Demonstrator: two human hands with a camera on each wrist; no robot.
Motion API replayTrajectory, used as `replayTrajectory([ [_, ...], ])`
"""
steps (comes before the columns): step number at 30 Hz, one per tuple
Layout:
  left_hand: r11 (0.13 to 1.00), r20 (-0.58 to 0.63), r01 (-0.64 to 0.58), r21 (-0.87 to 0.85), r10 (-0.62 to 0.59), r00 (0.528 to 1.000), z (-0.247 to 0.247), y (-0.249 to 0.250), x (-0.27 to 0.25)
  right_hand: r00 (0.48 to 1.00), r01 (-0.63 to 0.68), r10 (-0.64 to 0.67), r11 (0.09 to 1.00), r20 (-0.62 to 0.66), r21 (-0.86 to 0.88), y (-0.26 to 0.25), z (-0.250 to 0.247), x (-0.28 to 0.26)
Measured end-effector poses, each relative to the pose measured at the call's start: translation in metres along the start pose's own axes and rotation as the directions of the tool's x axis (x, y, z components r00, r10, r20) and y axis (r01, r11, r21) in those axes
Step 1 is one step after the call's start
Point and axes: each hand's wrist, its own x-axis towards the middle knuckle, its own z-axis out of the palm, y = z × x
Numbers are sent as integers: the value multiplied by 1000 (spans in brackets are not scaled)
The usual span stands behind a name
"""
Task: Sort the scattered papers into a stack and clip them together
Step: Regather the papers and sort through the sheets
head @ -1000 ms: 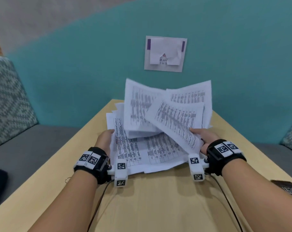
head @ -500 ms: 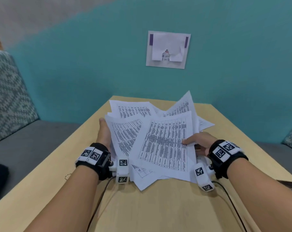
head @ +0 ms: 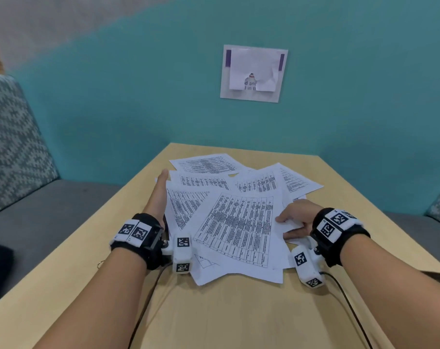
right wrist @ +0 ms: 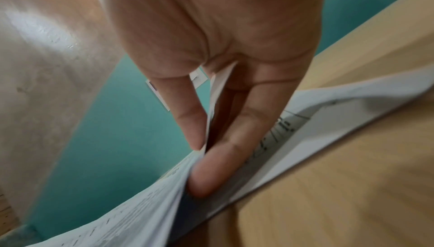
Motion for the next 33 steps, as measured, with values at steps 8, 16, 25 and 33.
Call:
replayTrajectory([
  [8,882,-43,-21,470,47,998,-15,-6,15,998,-22,24,999,66,-24,-4,14,-6],
  [16,960,-33,-151,236,163,986,2,8,-13,997,41,-46,996,58,78,-11,15,-12],
  [25,990,-120,-44,134,60,991,-1,12,-16,911,41,-206,908,358,418,-7,12,-10],
  [33,889,-86,-6,459,52,995,-1,8,-21,957,61,-41,996,286,-59,-18,35,18],
])
